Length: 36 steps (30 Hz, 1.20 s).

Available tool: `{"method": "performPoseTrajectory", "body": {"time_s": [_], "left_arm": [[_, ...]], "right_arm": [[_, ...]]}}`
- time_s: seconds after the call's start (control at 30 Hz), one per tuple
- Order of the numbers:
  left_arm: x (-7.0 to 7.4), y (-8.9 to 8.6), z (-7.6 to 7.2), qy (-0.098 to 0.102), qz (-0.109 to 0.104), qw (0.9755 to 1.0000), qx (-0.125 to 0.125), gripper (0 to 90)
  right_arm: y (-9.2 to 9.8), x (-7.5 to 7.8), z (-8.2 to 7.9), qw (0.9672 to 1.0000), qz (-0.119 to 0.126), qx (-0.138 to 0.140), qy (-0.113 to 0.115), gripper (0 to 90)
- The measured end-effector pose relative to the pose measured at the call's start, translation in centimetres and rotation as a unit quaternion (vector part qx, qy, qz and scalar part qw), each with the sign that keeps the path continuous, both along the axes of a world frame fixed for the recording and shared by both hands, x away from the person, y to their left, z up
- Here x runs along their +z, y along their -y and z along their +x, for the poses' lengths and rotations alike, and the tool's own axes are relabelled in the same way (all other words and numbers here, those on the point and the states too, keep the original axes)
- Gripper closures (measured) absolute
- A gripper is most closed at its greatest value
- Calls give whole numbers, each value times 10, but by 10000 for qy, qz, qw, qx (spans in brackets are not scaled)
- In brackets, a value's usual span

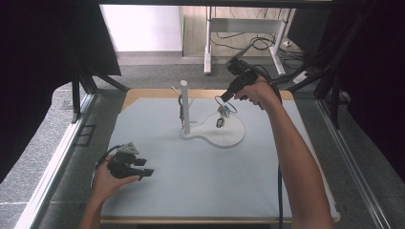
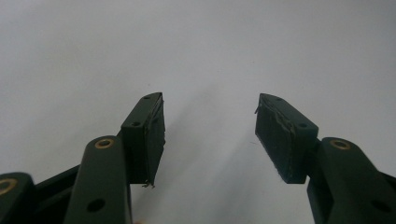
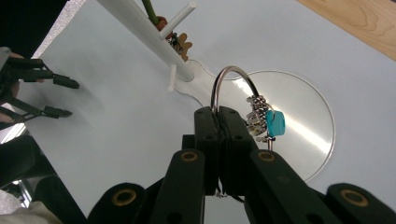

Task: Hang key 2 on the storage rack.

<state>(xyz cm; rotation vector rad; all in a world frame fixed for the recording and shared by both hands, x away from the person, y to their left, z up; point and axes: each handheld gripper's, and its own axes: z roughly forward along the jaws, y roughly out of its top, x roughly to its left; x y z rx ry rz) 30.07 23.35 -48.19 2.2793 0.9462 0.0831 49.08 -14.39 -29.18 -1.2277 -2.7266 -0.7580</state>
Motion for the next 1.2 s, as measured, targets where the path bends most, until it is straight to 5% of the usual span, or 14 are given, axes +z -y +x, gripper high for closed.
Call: {"method": "performPoseTrajectory", "body": {"time_s": [1.2], "left_arm": [[4, -8, 1, 66, -163, 9998, 24, 429]], "right_arm": [[-52, -12, 37, 9999, -131, 54, 18, 877]]}}
